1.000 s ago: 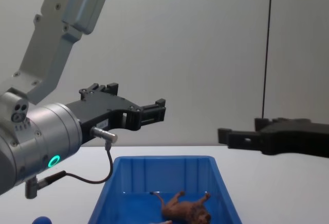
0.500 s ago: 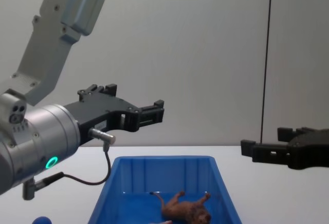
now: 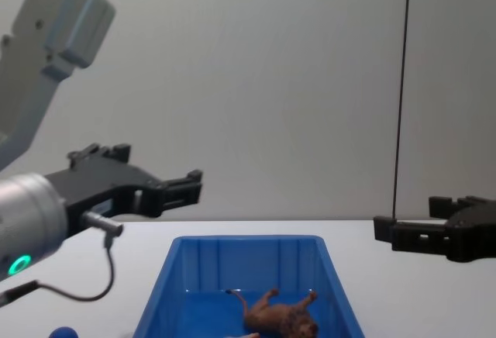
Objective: Pick up the two dolls from the table and place them into the box.
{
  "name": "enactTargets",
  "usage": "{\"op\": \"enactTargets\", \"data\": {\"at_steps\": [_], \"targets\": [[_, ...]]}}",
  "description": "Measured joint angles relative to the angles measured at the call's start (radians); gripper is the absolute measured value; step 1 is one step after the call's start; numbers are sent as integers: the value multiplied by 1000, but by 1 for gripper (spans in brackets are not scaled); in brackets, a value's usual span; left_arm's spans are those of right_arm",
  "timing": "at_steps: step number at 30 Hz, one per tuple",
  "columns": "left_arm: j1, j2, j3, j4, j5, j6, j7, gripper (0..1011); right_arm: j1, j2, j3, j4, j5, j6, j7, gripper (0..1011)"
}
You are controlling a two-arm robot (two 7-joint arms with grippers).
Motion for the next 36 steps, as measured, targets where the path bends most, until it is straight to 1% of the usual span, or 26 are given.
{"op": "enactTargets", "data": {"at_steps": [5, 9, 15, 22, 24, 36], "targets": [[38, 33, -12, -25, -22, 27, 35, 1002, -3, 3, 1, -1, 1, -2, -1, 1001], [56, 46, -17, -35, -35, 40, 54, 1002, -4, 4, 1, -2, 1, -2, -1, 1001], [102, 73, -26, -48, -69, 59, 92, 1002, -6, 5, 2, -3, 2, -4, -2, 1001], [138, 90, -30, -54, -96, 70, 117, 1002, -7, 6, 3, -3, 2, -4, -2, 1001], [155, 98, -32, -57, -109, 74, 125, 1002, -7, 6, 3, -3, 2, -4, -2, 1001], [208, 120, -40, -64, -156, 82, 145, 1002, -8, 7, 3, -3, 2, -5, -2, 1001]]}}
